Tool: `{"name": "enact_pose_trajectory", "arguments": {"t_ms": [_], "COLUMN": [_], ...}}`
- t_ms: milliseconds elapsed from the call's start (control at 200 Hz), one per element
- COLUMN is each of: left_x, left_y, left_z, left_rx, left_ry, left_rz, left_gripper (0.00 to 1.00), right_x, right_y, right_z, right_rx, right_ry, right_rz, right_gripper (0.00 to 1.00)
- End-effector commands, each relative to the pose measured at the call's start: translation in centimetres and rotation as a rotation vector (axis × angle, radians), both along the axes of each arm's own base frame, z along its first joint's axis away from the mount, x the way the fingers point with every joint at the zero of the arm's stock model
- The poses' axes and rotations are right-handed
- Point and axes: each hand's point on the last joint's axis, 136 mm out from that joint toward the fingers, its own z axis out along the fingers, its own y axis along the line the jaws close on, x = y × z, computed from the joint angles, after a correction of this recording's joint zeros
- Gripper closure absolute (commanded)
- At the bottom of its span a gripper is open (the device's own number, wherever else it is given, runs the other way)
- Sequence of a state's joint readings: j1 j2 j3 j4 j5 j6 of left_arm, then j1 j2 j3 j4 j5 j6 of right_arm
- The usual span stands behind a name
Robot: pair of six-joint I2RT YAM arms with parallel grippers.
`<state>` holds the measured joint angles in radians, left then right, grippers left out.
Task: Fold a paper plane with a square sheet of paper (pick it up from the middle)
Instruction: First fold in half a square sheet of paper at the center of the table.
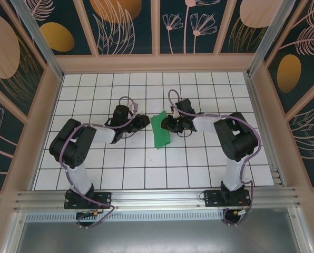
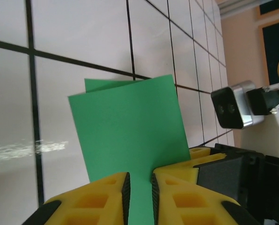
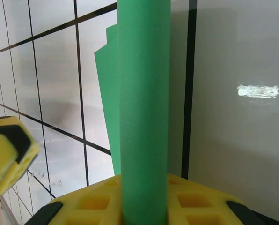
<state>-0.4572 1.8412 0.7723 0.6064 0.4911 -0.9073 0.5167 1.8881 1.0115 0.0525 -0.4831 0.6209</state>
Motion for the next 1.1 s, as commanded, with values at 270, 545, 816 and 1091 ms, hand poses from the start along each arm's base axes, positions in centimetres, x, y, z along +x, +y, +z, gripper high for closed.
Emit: {"name": "enact_pose_trajectory", "arguments": {"t_ms": [270, 545, 816, 1091], "left_x": [0.4, 0.7, 0.2, 1.0], "left_y": [-2.8, -2.9, -2.7, -3.4], "left_z": [-2.5, -4.5, -5.8, -4.9], "left_rx": [0.048, 0.1, 0.131, 0.122], "left_ry": [0.05, 0.09, 0.12, 0.099], "left_rz": [-0.085, -0.096, -0.109, -0.124], "left_gripper": [0.88, 0.93, 0.93, 0.92], "right_x": [-0.5, -0.6, -0.5, -0.1], "right_y": [-0.6, -0.8, -3.1, -3.5], "right_z": [-1.0, -0.1, 0.9, 1.1], "right_rx": [-0.019, -0.027, -0.149, -0.235], "right_ry": [0.032, 0.028, -0.023, -0.074], "right_rz": [-0.011, -0.015, -0.05, 0.018], "right_gripper": [0.72, 0.67, 0.48, 0.4]}}
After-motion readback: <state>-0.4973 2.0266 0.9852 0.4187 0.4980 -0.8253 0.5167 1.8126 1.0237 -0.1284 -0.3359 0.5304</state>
